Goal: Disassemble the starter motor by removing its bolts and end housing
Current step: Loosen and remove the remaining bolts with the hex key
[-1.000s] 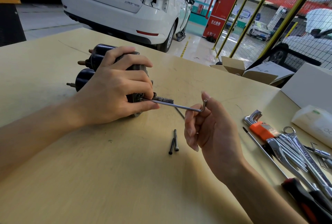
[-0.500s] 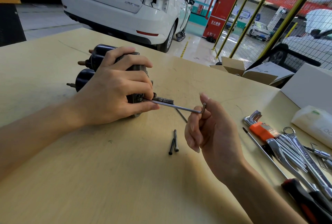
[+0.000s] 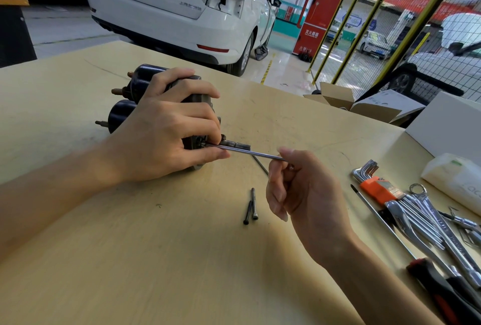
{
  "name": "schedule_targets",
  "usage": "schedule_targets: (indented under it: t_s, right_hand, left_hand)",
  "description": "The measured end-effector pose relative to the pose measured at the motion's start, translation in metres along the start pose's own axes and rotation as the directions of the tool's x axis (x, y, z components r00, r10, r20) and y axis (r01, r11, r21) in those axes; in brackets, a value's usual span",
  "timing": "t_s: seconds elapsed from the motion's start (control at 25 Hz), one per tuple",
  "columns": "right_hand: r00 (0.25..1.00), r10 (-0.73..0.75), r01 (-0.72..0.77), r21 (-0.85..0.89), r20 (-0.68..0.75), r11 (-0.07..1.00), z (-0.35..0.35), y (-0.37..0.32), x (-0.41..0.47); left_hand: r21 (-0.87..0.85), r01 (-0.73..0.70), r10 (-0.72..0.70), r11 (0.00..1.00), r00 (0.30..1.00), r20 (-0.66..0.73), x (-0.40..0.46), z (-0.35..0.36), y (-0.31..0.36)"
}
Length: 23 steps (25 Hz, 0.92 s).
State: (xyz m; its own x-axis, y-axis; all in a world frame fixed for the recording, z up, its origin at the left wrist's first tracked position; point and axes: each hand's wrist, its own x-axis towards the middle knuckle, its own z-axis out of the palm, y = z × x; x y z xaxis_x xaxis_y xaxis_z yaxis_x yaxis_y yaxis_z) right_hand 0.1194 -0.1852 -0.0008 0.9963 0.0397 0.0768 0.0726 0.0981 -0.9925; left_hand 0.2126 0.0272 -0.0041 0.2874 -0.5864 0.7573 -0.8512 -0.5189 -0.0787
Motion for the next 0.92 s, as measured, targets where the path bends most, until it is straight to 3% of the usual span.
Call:
schedule_targets:
  t_s: [0.92]
  right_hand:
    - [0.999, -0.004, -0.001, -0.105, -0.047, 0.994, -0.0009, 0.0012, -0.0018]
  left_hand:
    - [-0.001, 0.004, -0.004, 1.000, 1.000, -0.004, -0.0004, 0.0002, -0.0007]
